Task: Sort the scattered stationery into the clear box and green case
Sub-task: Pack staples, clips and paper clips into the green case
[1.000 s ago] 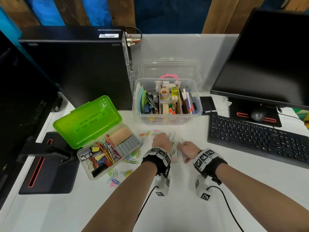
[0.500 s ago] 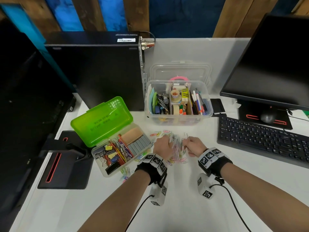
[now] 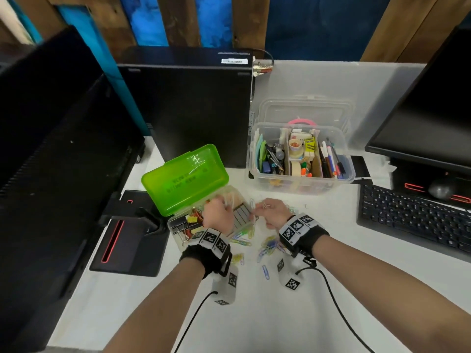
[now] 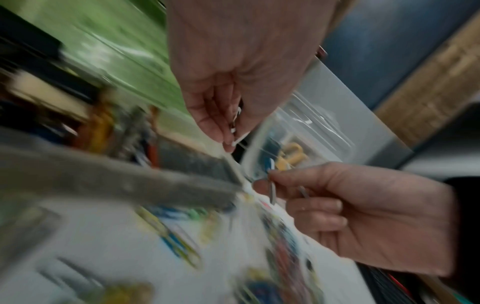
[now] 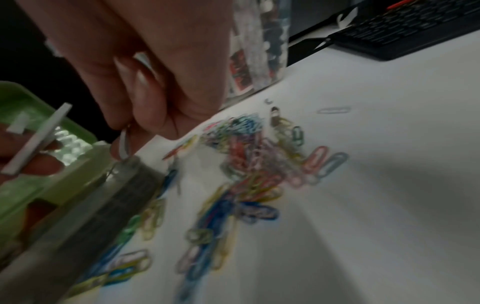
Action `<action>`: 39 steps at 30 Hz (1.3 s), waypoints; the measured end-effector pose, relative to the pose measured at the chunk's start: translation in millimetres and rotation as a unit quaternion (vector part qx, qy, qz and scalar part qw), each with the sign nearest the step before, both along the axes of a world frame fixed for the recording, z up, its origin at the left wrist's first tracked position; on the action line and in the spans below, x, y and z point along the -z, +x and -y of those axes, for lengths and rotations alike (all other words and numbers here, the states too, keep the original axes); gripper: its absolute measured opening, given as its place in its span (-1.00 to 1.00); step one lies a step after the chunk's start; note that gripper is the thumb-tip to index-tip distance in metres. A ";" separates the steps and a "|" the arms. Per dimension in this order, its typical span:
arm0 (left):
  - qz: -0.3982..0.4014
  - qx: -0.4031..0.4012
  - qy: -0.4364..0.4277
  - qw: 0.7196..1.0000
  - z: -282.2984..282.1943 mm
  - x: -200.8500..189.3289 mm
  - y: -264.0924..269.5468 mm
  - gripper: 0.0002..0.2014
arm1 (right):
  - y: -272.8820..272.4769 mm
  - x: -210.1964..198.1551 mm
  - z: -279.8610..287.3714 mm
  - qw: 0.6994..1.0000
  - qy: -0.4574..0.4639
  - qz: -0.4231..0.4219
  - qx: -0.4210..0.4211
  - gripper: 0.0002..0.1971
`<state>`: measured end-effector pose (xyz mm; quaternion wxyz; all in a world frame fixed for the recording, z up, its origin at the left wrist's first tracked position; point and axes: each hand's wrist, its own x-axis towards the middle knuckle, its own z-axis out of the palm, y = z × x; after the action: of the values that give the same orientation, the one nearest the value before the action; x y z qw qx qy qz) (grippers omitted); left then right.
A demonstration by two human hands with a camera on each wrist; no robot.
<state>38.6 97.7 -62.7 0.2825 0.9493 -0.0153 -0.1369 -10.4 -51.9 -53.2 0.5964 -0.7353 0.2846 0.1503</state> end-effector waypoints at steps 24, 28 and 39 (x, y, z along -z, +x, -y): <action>-0.109 -0.101 0.001 0.989 -47.0 17.6 18.1 -0.77 | 44.1 9.2 -81.4 0.988 -0.135 0.005 -0.072 -0.56; -0.110 -0.093 -0.038 0.989 -55.3 15.7 22.6 -0.82 | 36.3 3.0 -77.5 0.990 -0.120 0.007 -0.078 -0.89; -0.060 -0.086 0.007 0.994 -58.5 -3.2 18.9 -0.74 | 21.1 10.9 -100.2 0.950 -0.240 0.056 -0.194 -0.79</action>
<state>57.6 156.2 -59.5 0.2872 0.9390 0.0845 -0.1691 10.7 48.4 -64.1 0.3767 -0.9049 0.1303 0.1492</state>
